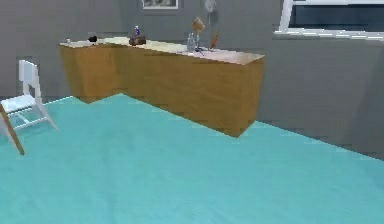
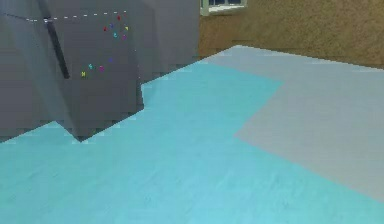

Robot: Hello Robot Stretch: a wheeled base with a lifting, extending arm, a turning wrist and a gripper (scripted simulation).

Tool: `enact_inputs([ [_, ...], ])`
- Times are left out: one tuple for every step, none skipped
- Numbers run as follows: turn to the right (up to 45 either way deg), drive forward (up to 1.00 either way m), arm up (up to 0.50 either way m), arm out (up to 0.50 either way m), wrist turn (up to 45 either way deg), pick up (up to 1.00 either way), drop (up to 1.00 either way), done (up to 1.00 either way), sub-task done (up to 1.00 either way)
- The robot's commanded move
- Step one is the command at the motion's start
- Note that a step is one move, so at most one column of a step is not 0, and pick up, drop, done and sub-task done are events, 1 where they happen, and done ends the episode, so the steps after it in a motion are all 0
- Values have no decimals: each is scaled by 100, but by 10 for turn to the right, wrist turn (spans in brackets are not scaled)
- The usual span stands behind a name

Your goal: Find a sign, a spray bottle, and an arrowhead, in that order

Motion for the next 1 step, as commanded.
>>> enact_inputs([
  [30,0,0,0,0,0,0,0,0],
])
